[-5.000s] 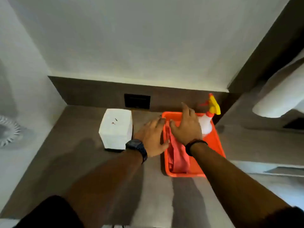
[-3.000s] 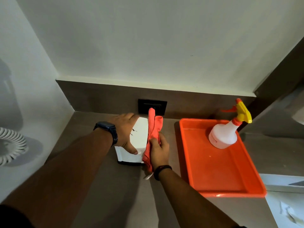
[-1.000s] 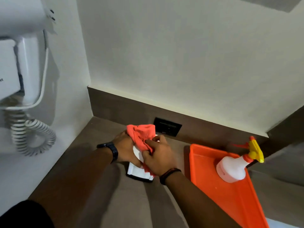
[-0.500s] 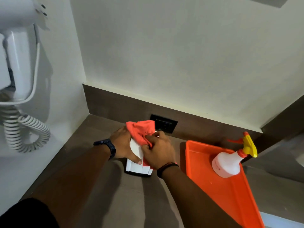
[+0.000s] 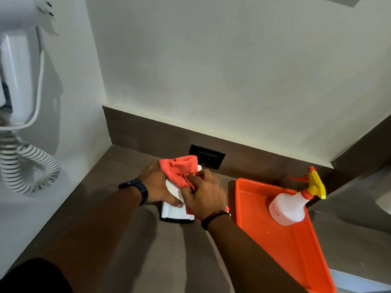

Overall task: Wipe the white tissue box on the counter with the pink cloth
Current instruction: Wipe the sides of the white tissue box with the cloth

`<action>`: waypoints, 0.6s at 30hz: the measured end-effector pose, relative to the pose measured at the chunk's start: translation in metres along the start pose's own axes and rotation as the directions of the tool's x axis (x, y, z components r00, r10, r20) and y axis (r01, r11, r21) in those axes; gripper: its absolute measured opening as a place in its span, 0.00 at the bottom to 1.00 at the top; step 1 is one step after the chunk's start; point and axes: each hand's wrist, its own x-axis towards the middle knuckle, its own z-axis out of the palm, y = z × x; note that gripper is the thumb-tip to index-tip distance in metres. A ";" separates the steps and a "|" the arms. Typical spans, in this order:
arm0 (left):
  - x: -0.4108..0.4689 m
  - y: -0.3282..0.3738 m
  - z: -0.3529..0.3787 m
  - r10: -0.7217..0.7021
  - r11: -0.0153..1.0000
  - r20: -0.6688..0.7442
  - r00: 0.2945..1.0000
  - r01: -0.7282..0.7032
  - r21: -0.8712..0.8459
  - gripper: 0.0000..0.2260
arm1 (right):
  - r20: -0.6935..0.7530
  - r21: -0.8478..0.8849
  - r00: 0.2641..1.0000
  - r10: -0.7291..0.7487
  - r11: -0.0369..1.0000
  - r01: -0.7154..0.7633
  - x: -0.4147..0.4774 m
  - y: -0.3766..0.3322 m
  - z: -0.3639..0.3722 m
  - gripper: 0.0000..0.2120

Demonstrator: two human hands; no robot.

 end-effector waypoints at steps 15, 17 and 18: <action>-0.024 0.029 0.031 -0.618 0.769 -0.373 0.692 0.632 -0.101 0.56 | -0.195 0.606 0.673 0.713 0.628 -0.488 0.000 0.038 -0.020 0.17; -0.028 0.049 0.046 -0.728 0.661 -0.412 0.548 0.719 -0.213 0.56 | -0.136 0.635 0.645 0.752 0.566 -0.526 -0.002 0.039 -0.020 0.21; -0.028 0.055 0.049 -0.771 0.619 -0.357 0.526 0.752 -0.227 0.57 | -0.107 0.657 0.629 0.770 0.529 -0.536 -0.005 0.038 -0.020 0.21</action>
